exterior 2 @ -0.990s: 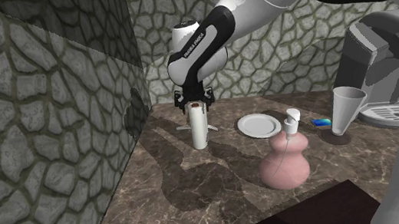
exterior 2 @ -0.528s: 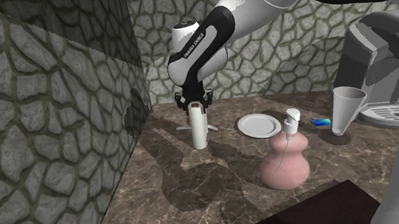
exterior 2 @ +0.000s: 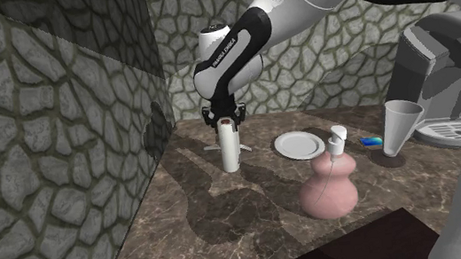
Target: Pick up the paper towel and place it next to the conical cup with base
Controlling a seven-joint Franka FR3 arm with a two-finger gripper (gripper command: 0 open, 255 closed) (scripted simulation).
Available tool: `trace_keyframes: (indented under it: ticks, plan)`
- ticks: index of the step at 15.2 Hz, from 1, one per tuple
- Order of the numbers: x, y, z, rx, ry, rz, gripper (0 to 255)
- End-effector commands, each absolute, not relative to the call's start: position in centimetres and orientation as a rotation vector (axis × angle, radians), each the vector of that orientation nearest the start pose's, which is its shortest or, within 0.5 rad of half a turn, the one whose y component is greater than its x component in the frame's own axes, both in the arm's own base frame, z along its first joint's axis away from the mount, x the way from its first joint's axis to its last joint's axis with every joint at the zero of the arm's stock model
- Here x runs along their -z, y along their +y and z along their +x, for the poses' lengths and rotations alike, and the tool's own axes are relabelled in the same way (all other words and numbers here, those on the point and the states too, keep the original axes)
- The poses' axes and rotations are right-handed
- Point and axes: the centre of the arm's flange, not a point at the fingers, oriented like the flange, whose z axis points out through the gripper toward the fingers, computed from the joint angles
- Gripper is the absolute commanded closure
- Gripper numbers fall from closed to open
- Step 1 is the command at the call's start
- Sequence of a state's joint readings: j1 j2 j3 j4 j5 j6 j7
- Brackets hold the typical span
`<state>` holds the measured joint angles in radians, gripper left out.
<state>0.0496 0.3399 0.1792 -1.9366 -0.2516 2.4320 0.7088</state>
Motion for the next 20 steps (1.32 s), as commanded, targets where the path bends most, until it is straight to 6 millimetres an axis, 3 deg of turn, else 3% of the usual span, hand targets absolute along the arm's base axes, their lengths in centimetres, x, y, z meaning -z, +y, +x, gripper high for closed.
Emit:
trace_keyframes:
  ticks: [1, 20]
  plan:
    - [-33.3, 13.7, 61.7, 0.317, 0.499, -3.120, 255]
    - [-43.4, 13.7, 61.7, 0.317, 0.499, -3.120, 255]
